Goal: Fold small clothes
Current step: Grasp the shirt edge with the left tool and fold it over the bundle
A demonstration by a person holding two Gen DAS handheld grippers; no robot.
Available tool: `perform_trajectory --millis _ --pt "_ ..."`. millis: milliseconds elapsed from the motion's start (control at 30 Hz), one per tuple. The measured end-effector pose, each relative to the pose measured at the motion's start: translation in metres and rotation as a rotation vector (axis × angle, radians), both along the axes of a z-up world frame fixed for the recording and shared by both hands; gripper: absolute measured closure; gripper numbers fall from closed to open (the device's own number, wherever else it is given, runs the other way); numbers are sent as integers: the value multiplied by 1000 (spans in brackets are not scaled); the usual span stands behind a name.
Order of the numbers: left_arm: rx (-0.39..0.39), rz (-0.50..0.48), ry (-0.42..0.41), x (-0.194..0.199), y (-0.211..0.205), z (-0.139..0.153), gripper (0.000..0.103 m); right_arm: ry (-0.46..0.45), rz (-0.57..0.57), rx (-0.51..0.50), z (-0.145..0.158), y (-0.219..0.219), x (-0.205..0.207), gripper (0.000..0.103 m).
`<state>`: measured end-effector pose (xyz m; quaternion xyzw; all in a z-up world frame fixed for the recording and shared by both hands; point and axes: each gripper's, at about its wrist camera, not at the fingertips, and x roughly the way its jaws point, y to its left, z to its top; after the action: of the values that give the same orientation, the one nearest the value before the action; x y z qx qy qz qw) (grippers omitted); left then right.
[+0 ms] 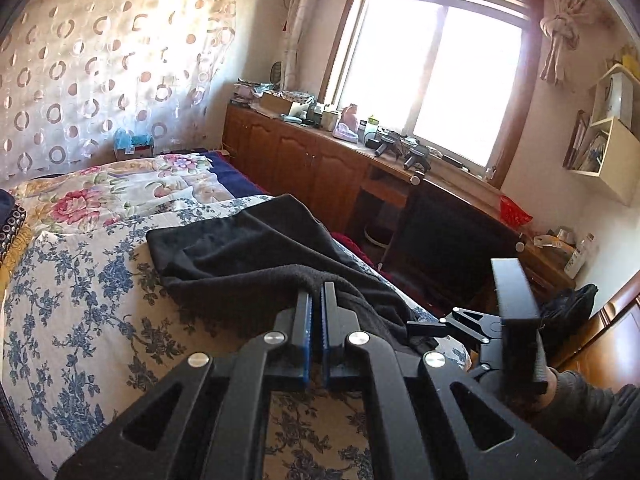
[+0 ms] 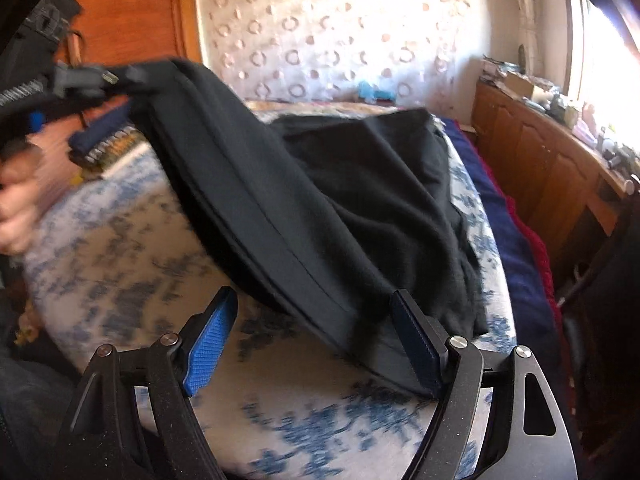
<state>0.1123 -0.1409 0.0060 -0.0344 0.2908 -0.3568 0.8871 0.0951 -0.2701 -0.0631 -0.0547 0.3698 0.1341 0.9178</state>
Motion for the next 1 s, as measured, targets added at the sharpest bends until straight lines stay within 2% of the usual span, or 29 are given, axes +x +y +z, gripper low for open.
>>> perform_trajectory --millis 167,233,333,400,500,600,733,1000 --pt "-14 0 6 6 7 0 103 28 -53 -59 -11 -12 11 23" --pt "-16 3 5 8 10 -2 103 22 -52 -89 -13 -14 12 27" --pt "-23 8 8 10 14 -6 103 13 -48 -96 -11 -15 14 43" --pt "-25 7 16 11 16 -8 103 4 -48 -117 -10 -15 14 75" --pt "-8 16 11 8 18 -10 103 -7 -38 -124 -4 -12 12 95" --pt "5 35 7 11 21 -10 103 -51 -35 -142 9 -7 12 97" --pt "6 57 31 27 27 -11 103 -84 -41 -111 29 -14 21 97" --pt "21 104 44 63 38 -10 103 -163 -4 -142 63 -6 61 99"
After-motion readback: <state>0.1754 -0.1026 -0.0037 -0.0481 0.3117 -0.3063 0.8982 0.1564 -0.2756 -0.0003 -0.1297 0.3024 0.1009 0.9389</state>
